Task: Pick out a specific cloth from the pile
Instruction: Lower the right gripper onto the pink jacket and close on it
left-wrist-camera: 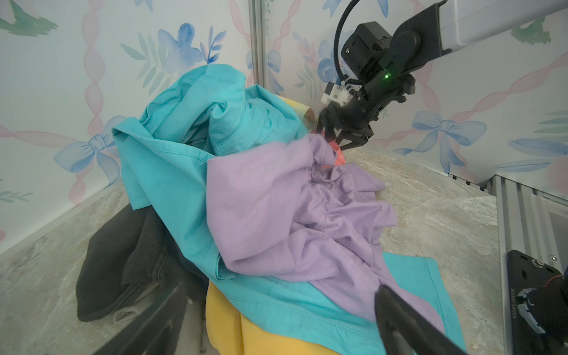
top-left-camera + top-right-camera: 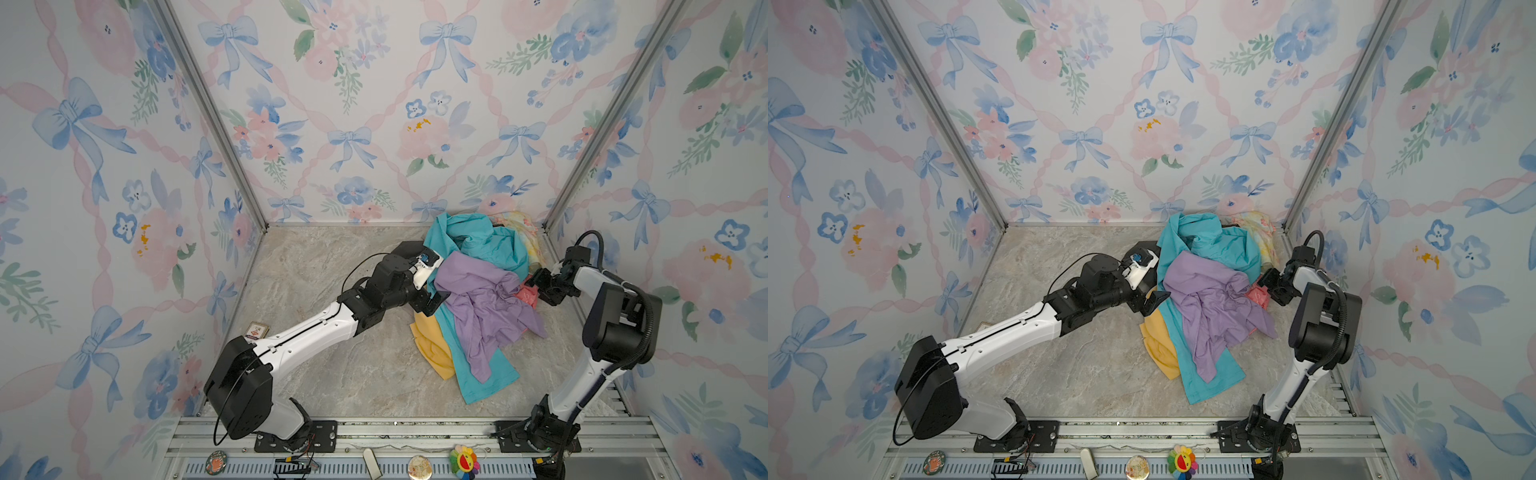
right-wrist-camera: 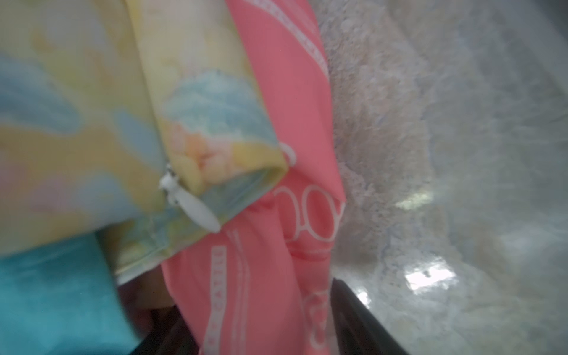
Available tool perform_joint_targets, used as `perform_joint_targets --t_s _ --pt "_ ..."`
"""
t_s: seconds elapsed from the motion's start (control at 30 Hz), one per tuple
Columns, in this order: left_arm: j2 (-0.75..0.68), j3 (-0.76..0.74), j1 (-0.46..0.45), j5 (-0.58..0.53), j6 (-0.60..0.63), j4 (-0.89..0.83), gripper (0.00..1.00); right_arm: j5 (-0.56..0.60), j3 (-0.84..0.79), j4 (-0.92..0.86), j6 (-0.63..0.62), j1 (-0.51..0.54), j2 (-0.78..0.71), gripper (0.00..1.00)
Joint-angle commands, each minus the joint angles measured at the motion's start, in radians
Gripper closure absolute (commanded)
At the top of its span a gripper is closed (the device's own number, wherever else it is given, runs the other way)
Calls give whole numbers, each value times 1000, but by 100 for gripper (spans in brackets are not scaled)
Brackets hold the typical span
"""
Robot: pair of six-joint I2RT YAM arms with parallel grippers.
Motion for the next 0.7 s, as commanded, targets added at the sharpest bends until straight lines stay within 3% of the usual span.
perform_joint_targets --t_s 0.0,0.13,0.2,0.27,0.67 --pt "16 18 -2 -6 -28 -4 3 -29 42 28 -7 15 34 39" --pt "22 19 -1 -11 -30 -5 3 -21 69 21 -12 26 30 65" --pt "24 22 0 -7 -37 -5 3 -9 80 19 -14 26 10 86" --pt "26 26 7 15 -55 -4 3 9 96 13 -22 26 -17 100" --pt "20 36 38 57 -92 -2 3 59 159 -42 -49 26 -130 100"
